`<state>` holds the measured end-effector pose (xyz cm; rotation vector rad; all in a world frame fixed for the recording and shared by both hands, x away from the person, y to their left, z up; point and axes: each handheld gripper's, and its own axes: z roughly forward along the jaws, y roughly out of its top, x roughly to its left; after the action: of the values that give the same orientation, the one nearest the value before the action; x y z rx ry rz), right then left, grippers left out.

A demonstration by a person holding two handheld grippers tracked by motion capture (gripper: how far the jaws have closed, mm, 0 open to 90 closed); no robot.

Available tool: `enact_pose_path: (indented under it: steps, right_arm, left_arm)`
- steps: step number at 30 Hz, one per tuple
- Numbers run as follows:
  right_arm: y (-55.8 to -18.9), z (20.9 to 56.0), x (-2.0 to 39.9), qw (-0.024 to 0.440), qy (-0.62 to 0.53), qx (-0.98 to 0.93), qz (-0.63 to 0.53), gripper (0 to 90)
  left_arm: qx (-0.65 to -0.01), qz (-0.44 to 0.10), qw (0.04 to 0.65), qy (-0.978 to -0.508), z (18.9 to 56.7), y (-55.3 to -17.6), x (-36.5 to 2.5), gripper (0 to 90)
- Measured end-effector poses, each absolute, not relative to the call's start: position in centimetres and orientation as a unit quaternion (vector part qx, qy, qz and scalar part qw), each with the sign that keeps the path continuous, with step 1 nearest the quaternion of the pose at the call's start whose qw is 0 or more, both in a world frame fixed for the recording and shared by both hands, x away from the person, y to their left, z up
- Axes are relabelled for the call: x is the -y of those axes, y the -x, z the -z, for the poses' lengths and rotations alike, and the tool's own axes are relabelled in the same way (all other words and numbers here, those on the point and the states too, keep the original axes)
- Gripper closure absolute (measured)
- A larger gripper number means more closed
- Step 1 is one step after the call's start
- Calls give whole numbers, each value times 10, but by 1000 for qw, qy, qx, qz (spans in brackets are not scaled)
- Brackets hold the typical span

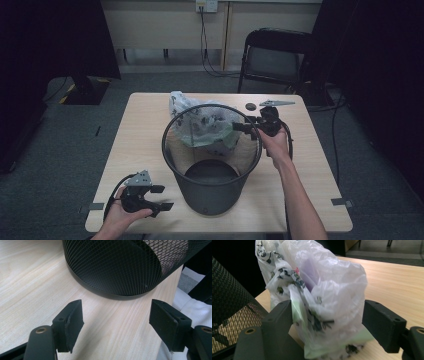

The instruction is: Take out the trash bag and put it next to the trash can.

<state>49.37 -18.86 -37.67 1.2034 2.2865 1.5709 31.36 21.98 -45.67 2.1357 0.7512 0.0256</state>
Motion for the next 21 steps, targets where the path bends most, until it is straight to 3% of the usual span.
enact_pose_path:
  steps: [8,21]
  right_arm:
    - [-478,374,212,86,-409,-752,-510,299]
    - [-443,390,252,118,-448,-750,-473,253]
  left_arm:
    - [-328,-13,410,-851,463,-318,-222,266]
    - [-389,-46,372,-841,479,-332,-228,288]
